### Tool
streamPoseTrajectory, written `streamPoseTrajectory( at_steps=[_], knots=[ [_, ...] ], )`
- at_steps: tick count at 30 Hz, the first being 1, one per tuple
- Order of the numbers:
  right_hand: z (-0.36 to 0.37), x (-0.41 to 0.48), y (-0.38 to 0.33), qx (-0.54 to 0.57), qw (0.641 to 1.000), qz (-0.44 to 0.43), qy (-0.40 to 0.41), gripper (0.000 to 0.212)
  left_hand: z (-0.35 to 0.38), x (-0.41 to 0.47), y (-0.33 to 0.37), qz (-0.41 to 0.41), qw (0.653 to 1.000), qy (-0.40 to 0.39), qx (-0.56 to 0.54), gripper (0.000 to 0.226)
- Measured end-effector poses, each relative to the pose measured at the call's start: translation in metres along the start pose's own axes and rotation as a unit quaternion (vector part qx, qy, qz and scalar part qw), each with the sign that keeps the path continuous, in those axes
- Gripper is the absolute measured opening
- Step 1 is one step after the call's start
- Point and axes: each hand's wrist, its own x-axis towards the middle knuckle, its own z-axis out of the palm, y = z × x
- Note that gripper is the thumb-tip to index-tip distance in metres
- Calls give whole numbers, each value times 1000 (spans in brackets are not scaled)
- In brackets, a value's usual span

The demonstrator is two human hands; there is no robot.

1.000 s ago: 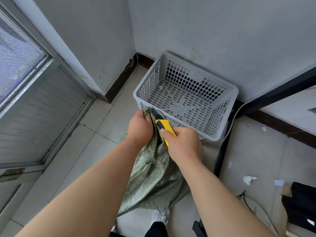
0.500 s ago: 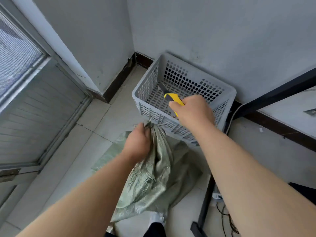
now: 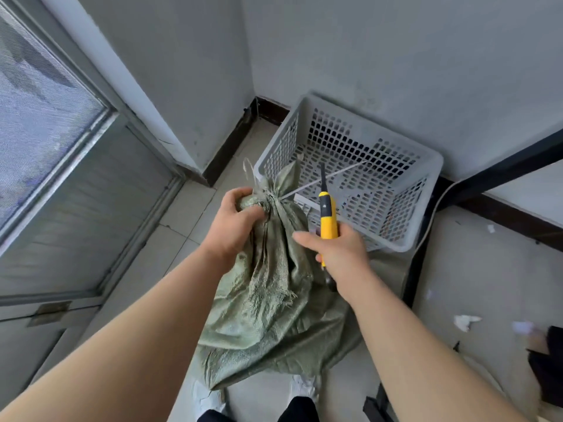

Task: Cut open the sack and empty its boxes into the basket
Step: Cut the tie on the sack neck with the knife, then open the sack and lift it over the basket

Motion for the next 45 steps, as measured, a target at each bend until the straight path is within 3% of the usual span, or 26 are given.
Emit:
streamPoseTrajectory(
  at_steps=[3, 5, 7, 10, 16, 20, 23, 24, 26, 28, 29, 33, 36, 39, 45],
  knots=[
    [20, 3, 7, 2, 1000, 18, -19, 39, -2, -2, -3, 9, 999, 26, 28, 43],
    [22, 7, 9, -7, 999, 18, -29, 38, -12, 2, -3, 43, 991, 101, 71, 30],
    [22, 10, 4, -9, 999, 9, -47, 36, -32, 8, -1, 70, 980, 179, 46, 22],
    [24, 16, -11, 20, 998, -10, -64, 32, -60, 18, 2, 77, 970, 232, 13, 32],
    [51, 28, -14, 18, 997, -30, -63, 27, -98, 1, -29, -68, 994, 41, 80, 108],
    [60, 32, 9, -78, 996, -23, -37, 22, -91, -16, -73, -111, 972, -65, 199, 112],
    [60, 38, 28, -100, 995, -24, -16, 20, -84, -8, -106, -80, 937, -100, 324, 125],
    [59, 40, 36, -109, 994, -20, -12, 21, -82, -2, -116, -72, 917, -101, 380, 120],
    [57, 45, 52, -121, 993, -5, 3, 27, -76, 8, -128, -42, 891, -86, 445, 69],
    [54, 48, 69, -115, 993, 10, 14, 36, -70, 12, -130, -19, 912, -56, 406, 12],
    [53, 48, 75, -107, 994, 8, 20, 35, -68, 14, -131, -13, 926, -36, 376, 6],
    [56, 41, 82, -38, 998, -10, 46, 24, -62, 10, -122, -15, 955, 5, 296, 15],
    [53, 34, 74, -96, 992, -5, 83, 35, -62, 9, -114, -14, 955, 15, 295, 17],
    [43, 33, 72, -106, 989, -30, 94, 29, -62, 10, -104, -3, 956, 16, 293, 18],
    [28, 29, 64, 83, 994, 16, 73, 18, -57, 13, -89, 2, 959, 31, 281, 14]
  ],
)
